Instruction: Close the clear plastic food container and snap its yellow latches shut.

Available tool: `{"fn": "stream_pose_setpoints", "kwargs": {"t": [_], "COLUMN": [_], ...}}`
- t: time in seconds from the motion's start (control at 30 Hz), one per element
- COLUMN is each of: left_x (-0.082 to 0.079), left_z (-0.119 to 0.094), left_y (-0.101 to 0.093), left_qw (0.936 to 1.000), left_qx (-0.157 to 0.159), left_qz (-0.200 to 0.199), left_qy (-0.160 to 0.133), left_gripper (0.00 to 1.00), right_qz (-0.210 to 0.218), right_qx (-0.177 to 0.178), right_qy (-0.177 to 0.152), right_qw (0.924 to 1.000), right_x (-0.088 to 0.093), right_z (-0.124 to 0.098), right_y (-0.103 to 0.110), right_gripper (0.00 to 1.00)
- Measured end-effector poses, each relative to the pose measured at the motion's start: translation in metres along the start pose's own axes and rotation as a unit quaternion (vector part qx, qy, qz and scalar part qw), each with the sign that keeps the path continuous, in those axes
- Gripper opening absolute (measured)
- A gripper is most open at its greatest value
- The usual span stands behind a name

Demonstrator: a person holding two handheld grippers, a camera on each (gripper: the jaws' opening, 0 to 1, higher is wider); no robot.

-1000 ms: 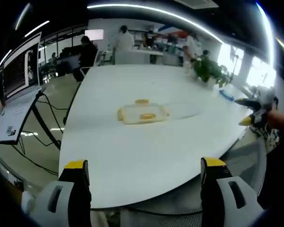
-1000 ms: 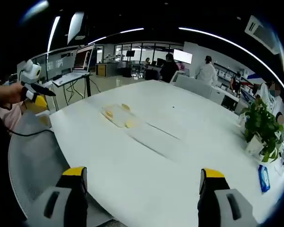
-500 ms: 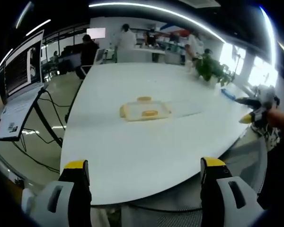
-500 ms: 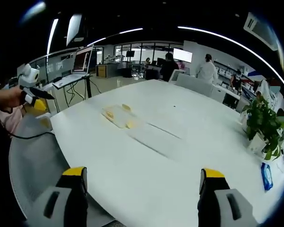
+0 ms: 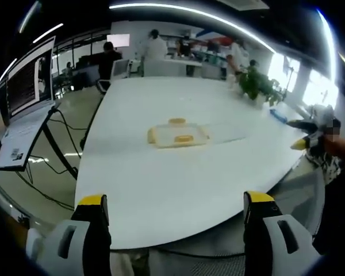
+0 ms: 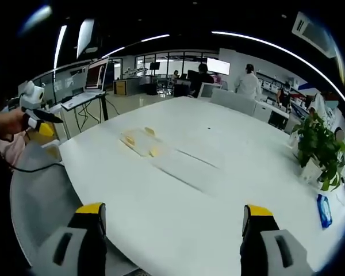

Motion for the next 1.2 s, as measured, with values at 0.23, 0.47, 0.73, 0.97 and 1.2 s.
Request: {"fn": "stream_pose_setpoints", "kwargs": {"t": [0.23,0.47,0.73,0.97,1.2], "left_x": [0.0011,0.0012,-0.0008,-0.0039,-0.0008], "left_z": [0.0006,0.0021,0.0010,-0.0001,0.0005], "left_y": [-0.0004,0.0018,0.0051,0.0081,0.0081], "left_qw": [1.0000,1.0000,1.0000,1.0000,0.9999], "left_qx": [0.001,-0.004,-0.005,-0.007,-0.012], "left_qz": [-0.001,-0.001,-0.003,-0.003,-0.009], "left_qy": [0.003,0.005,0.003,0.000,0.002], "left_gripper": [0.97,0.97,0.97,0.97,0.97], "right_qz": [0.007,0.062,0.058,0.061,0.094], "right_qx": [0.000,-0.004,-0.003,-0.002,-0.010], "right_qy": [-0.003,-0.011,-0.006,-0.002,-0.012], "right_qw": [1.0000,0.9980,0.9983,0.9981,0.9955], "right_x": [-0.0010,-0.0021,0.0005,0.0038,0.0021], "right_z": [0.0016,0.0011,0.0005,0.0001,-0.0020], "right_y": [-0.0009,-0.0035,-0.0027,-0.0039,-0.0021], "right_gripper": [0.99,0.99,0.99,0.99,0.99]}}
Point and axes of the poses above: the point that each gripper's makers call its tool centre point, and the gripper's own axes: z roughly forward along the fingers, y roughly to its left, x roughly out of its underside, the point moved 6 cm from there along -z, roughly backward along the fingers, and after that the axes turned 3 degrees about x, right-handed, at the moved point
